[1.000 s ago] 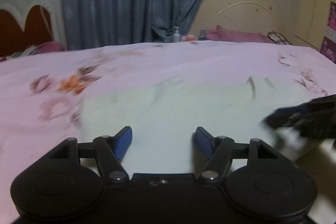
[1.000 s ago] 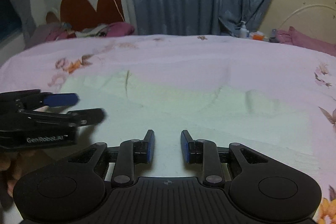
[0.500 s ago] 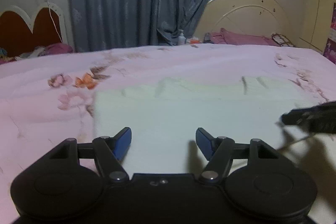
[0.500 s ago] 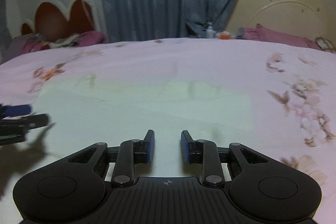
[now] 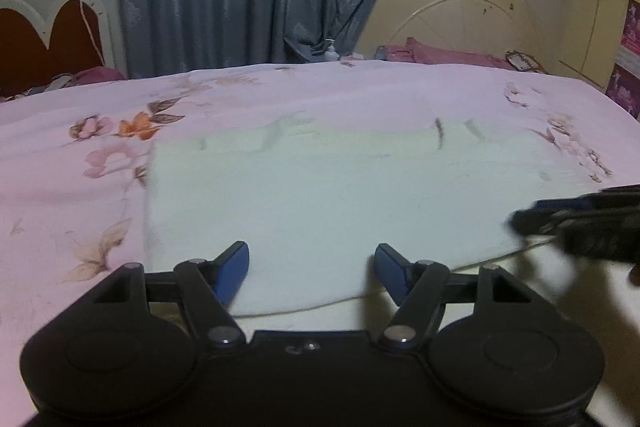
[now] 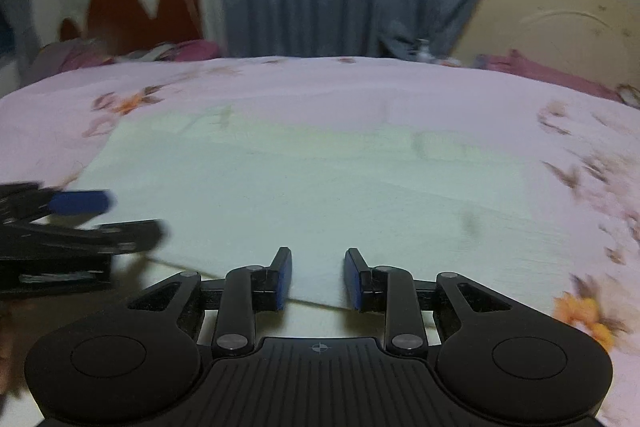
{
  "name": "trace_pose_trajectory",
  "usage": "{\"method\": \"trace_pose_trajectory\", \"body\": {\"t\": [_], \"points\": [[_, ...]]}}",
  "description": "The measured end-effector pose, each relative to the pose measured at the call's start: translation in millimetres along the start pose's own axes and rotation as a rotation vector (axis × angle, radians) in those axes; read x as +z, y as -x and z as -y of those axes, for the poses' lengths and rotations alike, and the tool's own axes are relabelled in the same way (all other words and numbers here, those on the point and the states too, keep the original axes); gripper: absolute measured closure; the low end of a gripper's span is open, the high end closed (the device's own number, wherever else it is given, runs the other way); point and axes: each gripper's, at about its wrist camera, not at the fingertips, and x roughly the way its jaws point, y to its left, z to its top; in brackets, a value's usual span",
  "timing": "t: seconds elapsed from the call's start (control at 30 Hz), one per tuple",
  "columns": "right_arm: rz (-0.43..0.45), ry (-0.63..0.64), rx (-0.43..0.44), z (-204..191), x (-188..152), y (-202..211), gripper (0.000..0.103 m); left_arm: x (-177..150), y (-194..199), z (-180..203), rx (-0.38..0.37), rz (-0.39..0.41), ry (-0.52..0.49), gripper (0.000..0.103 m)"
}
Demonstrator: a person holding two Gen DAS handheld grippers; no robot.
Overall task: Fold small clothes
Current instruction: 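Pat the folded sweater flat with both open tools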
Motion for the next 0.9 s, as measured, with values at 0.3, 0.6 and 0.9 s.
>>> {"method": "trace_pose_trajectory", "body": {"t": [0.3, 0.6, 0.9], "points": [[-0.020, -0.076, -0.102, 44, -3, 9, 0.076, -4, 6, -15, 0.004, 0.002, 0.006, 0.035], [-0.021, -0.094, -0.142, 54, -8, 17, 0.076, -11, 11, -37, 0.012, -0.007, 0.005, 0.034], [-0.037, -0.065, -0.171, 47, -6, 11, 0.076, -13, 9, -40, 0.003, -0.005, -0.004, 0.033]]}}
